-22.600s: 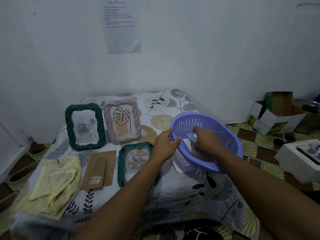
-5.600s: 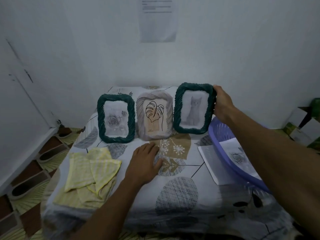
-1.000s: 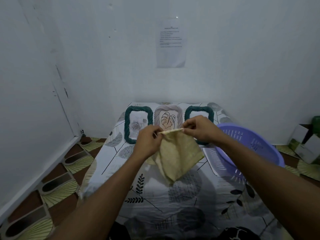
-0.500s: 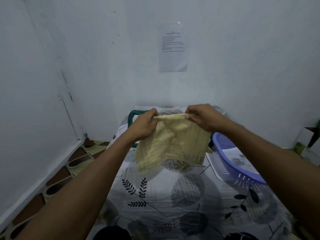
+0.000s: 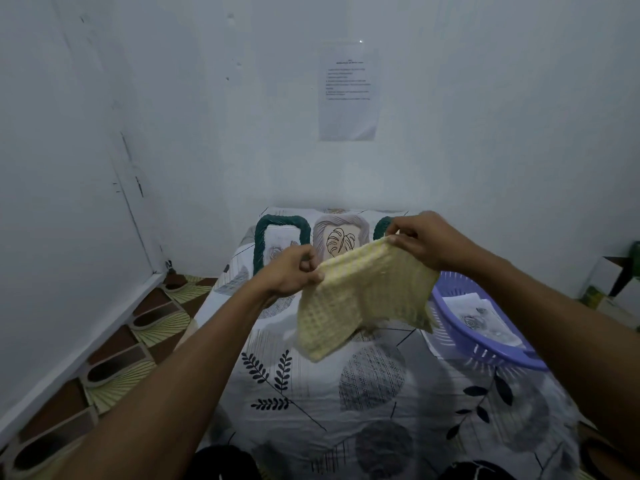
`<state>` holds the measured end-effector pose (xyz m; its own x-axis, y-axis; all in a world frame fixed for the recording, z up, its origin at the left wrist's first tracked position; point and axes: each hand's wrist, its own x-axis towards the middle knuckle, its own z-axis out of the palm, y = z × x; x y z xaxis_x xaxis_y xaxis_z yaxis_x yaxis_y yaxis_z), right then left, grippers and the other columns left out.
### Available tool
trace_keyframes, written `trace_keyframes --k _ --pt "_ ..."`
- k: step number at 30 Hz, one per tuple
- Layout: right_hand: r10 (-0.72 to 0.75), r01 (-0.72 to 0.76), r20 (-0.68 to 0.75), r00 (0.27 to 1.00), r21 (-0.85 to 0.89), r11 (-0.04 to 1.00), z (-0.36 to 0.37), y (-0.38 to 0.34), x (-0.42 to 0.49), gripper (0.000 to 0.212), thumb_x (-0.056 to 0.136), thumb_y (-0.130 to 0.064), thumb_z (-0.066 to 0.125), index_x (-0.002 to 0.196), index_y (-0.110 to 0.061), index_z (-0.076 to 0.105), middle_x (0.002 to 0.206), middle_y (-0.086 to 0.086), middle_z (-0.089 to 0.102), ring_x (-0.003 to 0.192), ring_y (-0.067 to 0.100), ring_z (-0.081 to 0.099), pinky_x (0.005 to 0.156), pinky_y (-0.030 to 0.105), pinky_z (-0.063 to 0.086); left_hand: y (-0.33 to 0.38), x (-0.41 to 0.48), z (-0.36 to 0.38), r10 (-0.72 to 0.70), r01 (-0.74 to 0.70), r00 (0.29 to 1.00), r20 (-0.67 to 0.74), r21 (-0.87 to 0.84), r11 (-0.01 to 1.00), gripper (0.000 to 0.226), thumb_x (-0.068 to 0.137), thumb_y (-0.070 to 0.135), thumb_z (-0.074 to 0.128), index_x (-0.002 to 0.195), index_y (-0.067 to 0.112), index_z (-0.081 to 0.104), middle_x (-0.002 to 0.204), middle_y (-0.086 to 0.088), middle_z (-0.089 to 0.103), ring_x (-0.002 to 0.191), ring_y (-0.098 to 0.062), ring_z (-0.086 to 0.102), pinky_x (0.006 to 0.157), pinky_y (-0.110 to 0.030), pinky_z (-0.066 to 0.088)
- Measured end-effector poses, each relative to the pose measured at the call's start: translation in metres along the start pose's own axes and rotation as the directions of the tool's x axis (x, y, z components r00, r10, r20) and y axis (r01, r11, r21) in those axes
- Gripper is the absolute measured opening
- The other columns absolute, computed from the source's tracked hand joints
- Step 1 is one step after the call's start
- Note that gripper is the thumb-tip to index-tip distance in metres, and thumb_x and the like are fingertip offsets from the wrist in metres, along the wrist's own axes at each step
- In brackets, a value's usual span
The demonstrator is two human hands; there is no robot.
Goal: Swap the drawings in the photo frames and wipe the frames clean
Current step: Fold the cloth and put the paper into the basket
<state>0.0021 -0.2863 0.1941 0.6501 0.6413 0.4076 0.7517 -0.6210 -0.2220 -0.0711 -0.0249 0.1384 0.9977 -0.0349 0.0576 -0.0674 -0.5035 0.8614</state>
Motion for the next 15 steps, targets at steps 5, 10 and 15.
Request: trace_keyframes --k 5,10,15 --pt "-0.002 0.001 0.078 0.997 0.008 1.0 0.002 0.01 -0.008 0.008 0.092 -0.02 0.061 0.092 -0.017 0.068 0.073 -0.009 0.06 0.067 0.008 0.053 0.061 0.011 0.036 0.003 -0.006 -0.004 0.021 -0.022 0.999 0.027 0.047 0.999 0.026 0.077 0.009 0.078 0.101 0.005 0.066 0.08 -0.005 0.064 0.077 -0.017 0.06 0.075 -0.034 0.051" --pt "0.036 -0.044 0.158 0.987 0.045 0.998 0.006 0.019 -0.014 0.009 0.086 -0.022 0.069 0.095 -0.019 0.069 0.088 -0.001 0.069 0.082 0.015 0.063 0.075 0.03 0.05 -0.003 -0.004 -0.006 0.127 -0.115 0.992 -0.015 0.33 0.937 0.017 0.08 0.023 0.076 0.077 0.011 0.063 0.085 0.0 0.062 0.086 -0.018 0.056 0.073 -0.03 0.041" --pt "0.096 -0.115 0.186 0.978 0.096 0.989 0.01 0.026 -0.017 0.015 0.083 -0.013 0.072 0.095 -0.022 0.069 0.09 -0.007 0.068 0.085 0.01 0.062 0.078 0.025 0.05 -0.006 -0.005 -0.008 0.084 -0.115 0.993 0.087 0.456 0.882 0.013 0.086 0.012 0.065 0.091 0.019 0.055 0.1 0.0 0.056 0.098 -0.02 0.053 0.074 -0.029 0.04"
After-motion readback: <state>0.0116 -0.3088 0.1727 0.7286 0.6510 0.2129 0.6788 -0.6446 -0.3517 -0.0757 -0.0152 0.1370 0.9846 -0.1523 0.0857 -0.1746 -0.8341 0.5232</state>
